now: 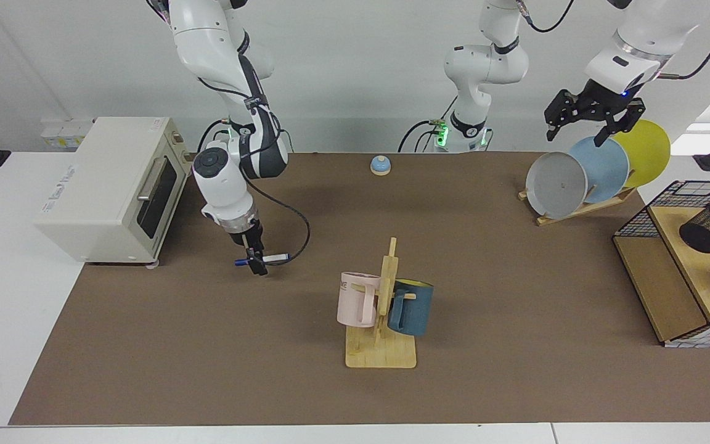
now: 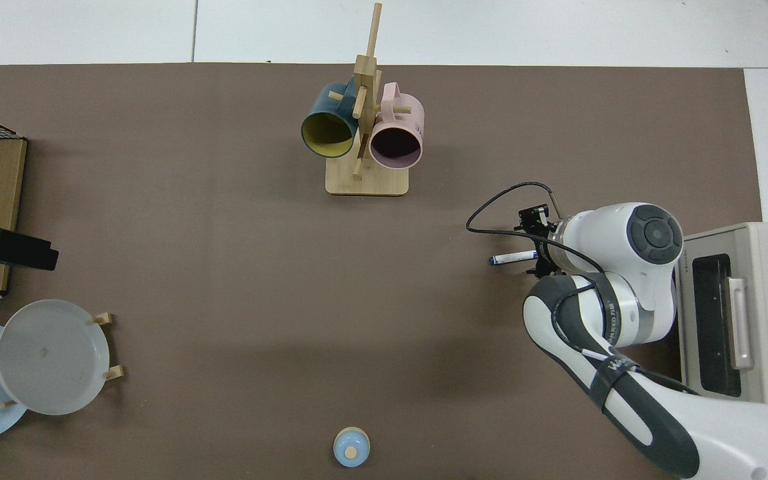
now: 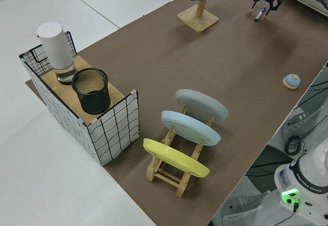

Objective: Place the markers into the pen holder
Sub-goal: 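Lower the right gripper over the marker and close on it, then lift the marker with the right gripper while the left gripper reaches in, then bring the marker toward the left gripper while the left gripper approaches, then close the left gripper on the marker held by the right gripper, then carry the marker with the left gripper while the right gripper withdraws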

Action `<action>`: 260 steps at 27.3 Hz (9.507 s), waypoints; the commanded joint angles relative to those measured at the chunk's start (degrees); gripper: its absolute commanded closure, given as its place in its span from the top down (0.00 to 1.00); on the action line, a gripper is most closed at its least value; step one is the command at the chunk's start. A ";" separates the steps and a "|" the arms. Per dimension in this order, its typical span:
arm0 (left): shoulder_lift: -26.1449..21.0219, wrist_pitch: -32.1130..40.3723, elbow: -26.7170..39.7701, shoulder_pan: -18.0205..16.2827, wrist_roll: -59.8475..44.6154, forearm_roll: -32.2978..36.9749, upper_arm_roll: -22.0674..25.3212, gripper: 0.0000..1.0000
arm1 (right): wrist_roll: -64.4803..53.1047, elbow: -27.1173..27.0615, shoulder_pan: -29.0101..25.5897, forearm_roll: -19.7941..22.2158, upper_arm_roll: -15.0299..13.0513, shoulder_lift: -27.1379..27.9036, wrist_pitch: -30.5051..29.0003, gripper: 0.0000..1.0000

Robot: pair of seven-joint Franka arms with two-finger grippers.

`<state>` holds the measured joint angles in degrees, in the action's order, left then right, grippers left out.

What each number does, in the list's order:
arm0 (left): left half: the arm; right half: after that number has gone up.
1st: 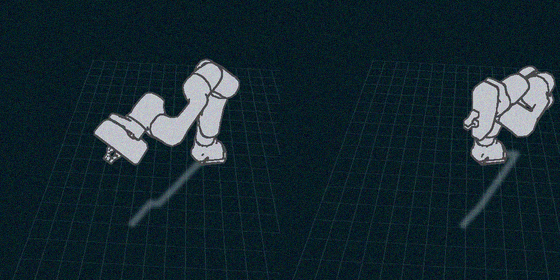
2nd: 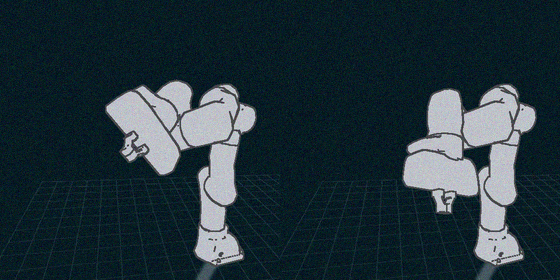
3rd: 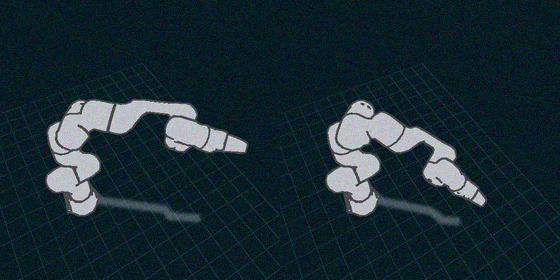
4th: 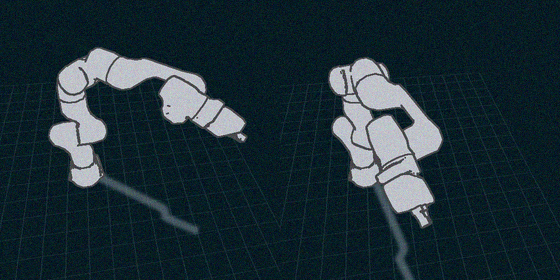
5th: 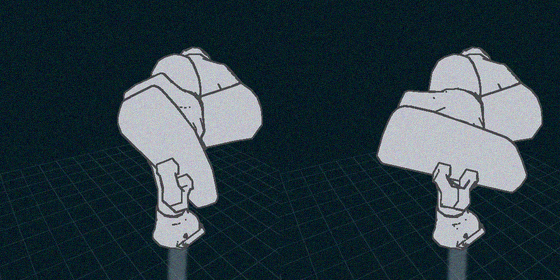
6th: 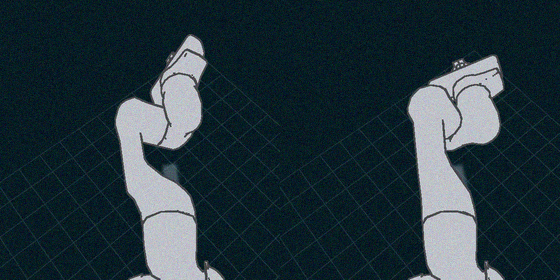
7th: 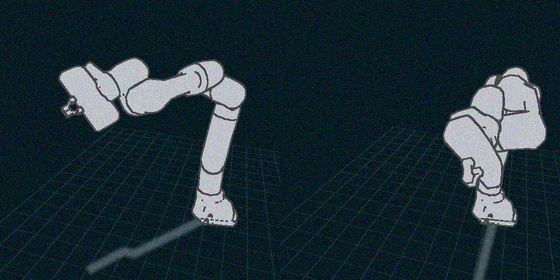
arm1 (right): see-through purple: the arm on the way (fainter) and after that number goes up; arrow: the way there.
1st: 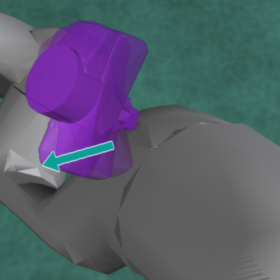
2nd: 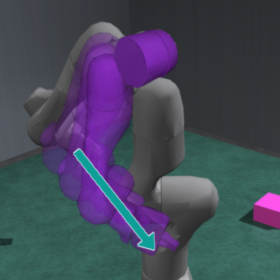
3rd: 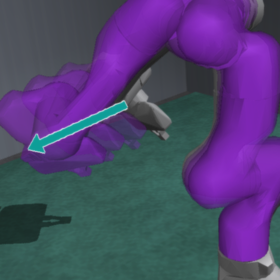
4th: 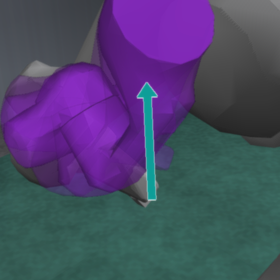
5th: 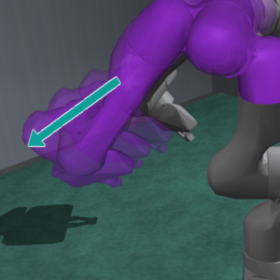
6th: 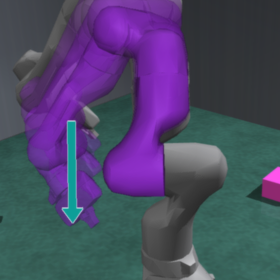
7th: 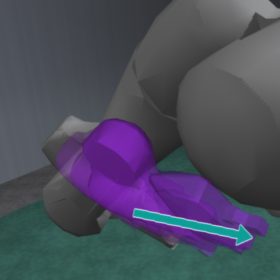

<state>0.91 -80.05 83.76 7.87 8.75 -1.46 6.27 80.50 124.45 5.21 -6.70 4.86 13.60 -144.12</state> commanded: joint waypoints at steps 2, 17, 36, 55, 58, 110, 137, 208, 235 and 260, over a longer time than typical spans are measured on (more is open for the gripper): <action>1.99 0.16 2.38 -0.66 -0.40 -0.47 -0.38 1.00 | -1.67 0.00 -1.16 -0.94 0.33 0.90 -1.77 0.81; 2.43 0.16 3.26 -0.66 -0.31 -0.39 -0.38 1.00 | -0.70 0.00 -1.07 -1.03 0.42 1.17 -1.69 0.40; 2.43 0.16 3.17 -0.57 -0.22 -0.47 -0.55 1.00 | -0.44 -1.75 -1.16 -1.03 0.15 -3.13 4.10 0.00; 2.34 1.30 2.90 -0.04 0.30 -0.47 -1.26 1.00 | 2.64 -18.98 1.56 -0.06 0.95 -12.71 36.19 0.00; 2.34 1.21 2.82 0.04 0.74 -0.47 -1.26 1.00 | 5.62 -18.80 2.44 -0.50 1.21 -14.82 36.72 0.00; 0.05 -27.35 14.94 12.35 45.30 -11.64 -16.02 0.97 | 30.42 -18.98 23.45 -5.34 1.38 -14.83 26.18 0.00; 0.05 -27.09 18.72 14.28 40.82 -11.72 -17.61 0.77 | 29.89 -20.47 23.54 -5.43 1.30 -13.95 26.00 0.00; -0.47 -28.94 18.46 10.95 36.60 -10.93 -17.25 0.00 | 5.57 -19.77 17.74 -4.81 0.68 -16.32 32.49 1.00; 0.58 -16.37 11.08 -7.60 33.96 2.25 -16.82 0.00 | -62.92 -24.68 1.13 6.96 0.68 -18.96 46.30 1.00; -0.82 -8.10 3.52 -12.25 48.36 29.48 -14.62 0.00 | -70.57 -37.97 -1.34 8.55 0.59 -11.66 56.59 1.00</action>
<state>1.39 -88.95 89.95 -1.27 48.98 22.35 -8.44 12.92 87.91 5.87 1.54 4.64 1.45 -88.74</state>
